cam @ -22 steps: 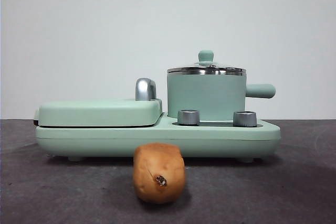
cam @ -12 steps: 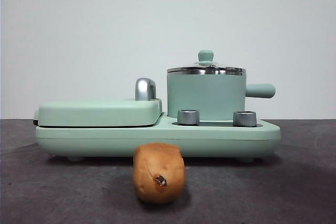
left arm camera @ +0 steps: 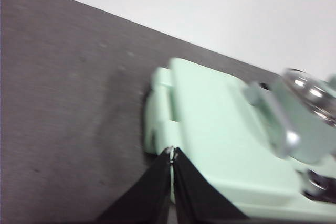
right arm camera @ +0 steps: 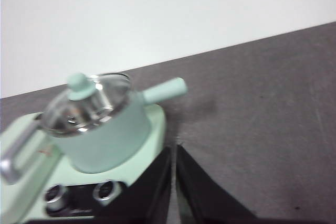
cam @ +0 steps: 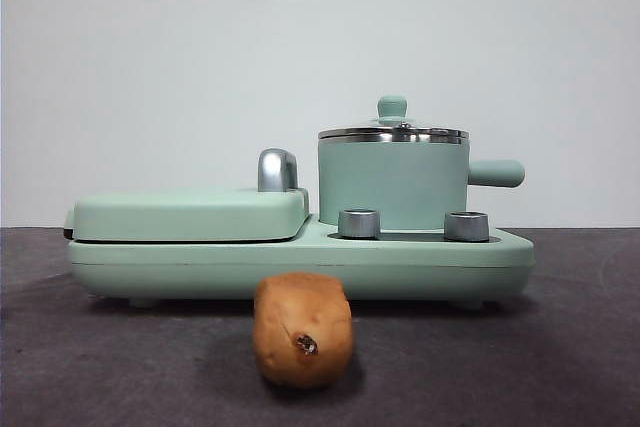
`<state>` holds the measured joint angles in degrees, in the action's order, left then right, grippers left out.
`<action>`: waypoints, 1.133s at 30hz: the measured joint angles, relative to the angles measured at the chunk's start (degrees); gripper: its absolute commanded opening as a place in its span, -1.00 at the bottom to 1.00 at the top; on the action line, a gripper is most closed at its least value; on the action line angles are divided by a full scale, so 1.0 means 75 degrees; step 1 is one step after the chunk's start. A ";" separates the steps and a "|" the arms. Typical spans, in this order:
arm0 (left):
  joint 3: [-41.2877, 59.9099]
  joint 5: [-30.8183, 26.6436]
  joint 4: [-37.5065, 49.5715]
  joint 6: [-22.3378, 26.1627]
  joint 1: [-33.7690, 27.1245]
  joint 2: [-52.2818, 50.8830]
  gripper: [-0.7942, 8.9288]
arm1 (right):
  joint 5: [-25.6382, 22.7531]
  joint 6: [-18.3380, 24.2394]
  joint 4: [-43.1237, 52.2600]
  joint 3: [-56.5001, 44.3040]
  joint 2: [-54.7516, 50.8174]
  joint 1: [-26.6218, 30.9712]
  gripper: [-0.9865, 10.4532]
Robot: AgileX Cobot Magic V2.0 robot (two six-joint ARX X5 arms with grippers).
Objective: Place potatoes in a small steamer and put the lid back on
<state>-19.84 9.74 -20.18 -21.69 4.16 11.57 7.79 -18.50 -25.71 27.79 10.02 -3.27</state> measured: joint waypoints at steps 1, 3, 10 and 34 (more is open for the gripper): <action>-0.0274 0.0125 -0.0152 0.0000 0.0041 0.0210 -0.82 | 0.0119 0.0003 -0.0201 0.0318 0.0184 0.0000 -0.80; -0.0799 0.0350 -0.0402 0.0000 0.0117 0.0615 -0.82 | 0.0425 0.0009 -0.0565 0.0901 0.0530 0.0000 -0.80; -0.2492 0.1247 -0.1352 0.0119 0.0411 0.1941 -0.82 | 0.2020 0.0431 -0.2139 0.2588 0.1684 0.0000 -0.80; -0.4465 0.2101 -0.1955 0.1501 0.1638 0.4788 -0.62 | 0.3923 0.1463 -0.2777 0.3587 0.3019 0.0000 -0.38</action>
<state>-53.32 25.50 -34.85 -10.44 16.45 47.48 37.21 -7.53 -46.54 54.70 32.67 -3.27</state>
